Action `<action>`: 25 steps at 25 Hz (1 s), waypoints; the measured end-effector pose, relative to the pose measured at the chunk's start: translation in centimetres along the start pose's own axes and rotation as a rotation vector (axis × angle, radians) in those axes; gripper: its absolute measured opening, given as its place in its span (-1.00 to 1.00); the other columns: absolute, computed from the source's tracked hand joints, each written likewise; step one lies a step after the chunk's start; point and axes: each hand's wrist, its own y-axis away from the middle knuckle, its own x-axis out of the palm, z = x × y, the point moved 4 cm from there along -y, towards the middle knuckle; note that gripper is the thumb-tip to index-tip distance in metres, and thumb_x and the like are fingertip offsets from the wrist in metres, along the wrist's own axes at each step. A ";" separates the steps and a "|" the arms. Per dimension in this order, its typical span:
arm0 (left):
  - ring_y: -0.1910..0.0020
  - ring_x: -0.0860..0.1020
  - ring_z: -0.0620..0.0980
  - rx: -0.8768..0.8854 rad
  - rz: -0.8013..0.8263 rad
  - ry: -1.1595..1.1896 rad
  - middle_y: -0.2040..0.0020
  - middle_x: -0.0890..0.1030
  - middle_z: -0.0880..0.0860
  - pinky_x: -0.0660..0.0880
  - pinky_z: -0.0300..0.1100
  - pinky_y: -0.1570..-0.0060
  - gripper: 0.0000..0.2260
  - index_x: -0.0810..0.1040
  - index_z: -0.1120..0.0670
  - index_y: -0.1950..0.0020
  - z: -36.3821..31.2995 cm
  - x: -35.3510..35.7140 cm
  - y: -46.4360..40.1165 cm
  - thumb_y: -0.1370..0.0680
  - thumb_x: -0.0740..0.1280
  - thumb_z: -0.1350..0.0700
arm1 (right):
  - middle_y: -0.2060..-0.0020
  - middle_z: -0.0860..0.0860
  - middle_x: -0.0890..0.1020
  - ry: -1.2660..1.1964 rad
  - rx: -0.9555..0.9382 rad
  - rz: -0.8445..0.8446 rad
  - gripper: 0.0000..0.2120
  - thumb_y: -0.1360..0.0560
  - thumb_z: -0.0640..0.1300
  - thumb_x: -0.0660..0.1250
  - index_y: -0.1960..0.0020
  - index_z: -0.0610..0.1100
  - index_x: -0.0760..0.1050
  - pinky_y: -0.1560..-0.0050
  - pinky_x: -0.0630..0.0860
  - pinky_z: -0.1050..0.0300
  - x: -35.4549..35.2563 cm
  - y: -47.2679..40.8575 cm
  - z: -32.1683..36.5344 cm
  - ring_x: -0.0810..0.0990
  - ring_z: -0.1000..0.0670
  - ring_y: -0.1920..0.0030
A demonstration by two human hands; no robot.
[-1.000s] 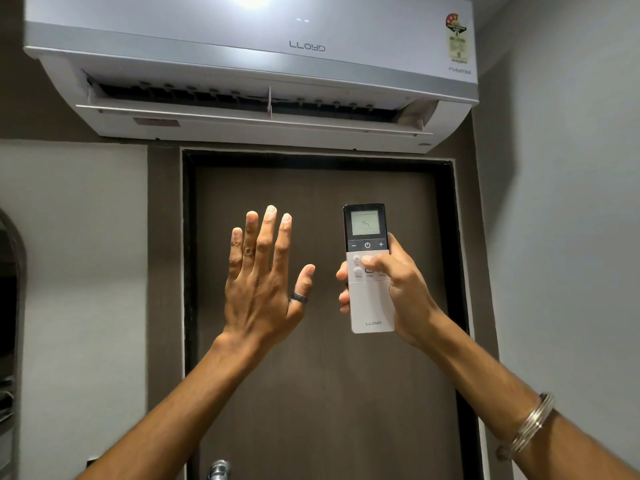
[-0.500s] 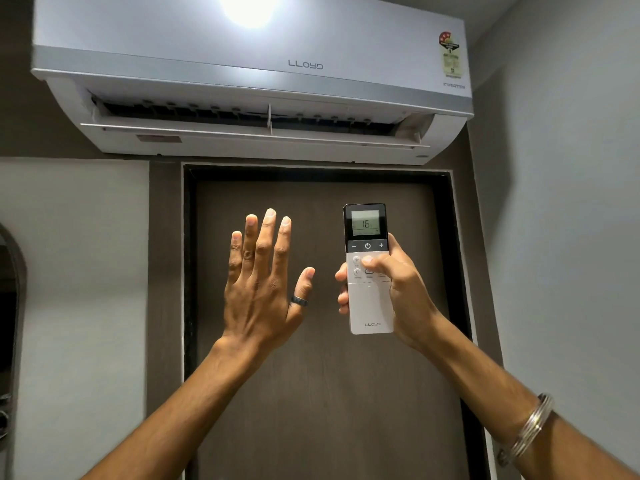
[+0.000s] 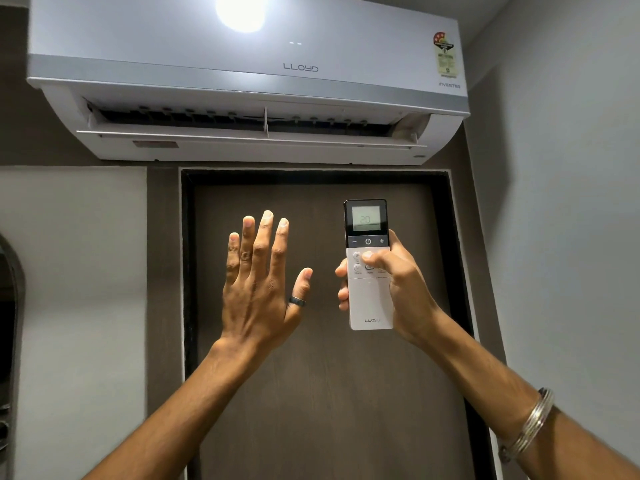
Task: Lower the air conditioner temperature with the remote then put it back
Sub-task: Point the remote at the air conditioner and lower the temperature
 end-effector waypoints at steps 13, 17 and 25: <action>-0.67 -0.02 0.21 0.000 0.039 -0.030 -0.67 0.14 0.21 -0.02 0.22 -0.64 -0.33 0.20 0.17 -0.64 0.5 1.0 1.1 -0.63 0.15 -0.19 | 0.24 -0.05 0.75 0.059 0.017 -0.083 -0.38 -0.53 0.07 0.28 -0.49 -0.22 0.30 0.36 0.70 0.04 0.3 -0.2 -0.1 0.72 -0.11 0.36; -0.67 -0.02 0.20 -0.004 0.044 -0.027 -0.67 0.14 0.21 -0.02 0.21 -0.64 -0.33 0.20 0.16 -0.64 0.8 1.4 1.4 -0.63 0.13 -0.20 | 0.29 -0.05 0.74 0.083 -0.027 -0.107 -0.65 -0.55 0.05 0.34 -0.22 -0.13 0.44 0.41 0.70 0.02 0.6 -0.2 0.1 0.71 -0.09 0.43; -0.68 -0.03 0.19 -0.028 0.043 -0.044 -0.68 0.11 0.20 -0.06 0.20 -0.64 -0.32 0.18 0.14 -0.65 1.2 1.5 1.3 -0.63 0.10 -0.22 | 0.32 -0.10 0.71 0.136 -0.049 -0.203 -0.82 -0.62 -0.03 0.37 -0.13 -0.11 0.49 0.44 0.68 0.00 0.5 -0.4 -0.6 0.67 -0.12 0.48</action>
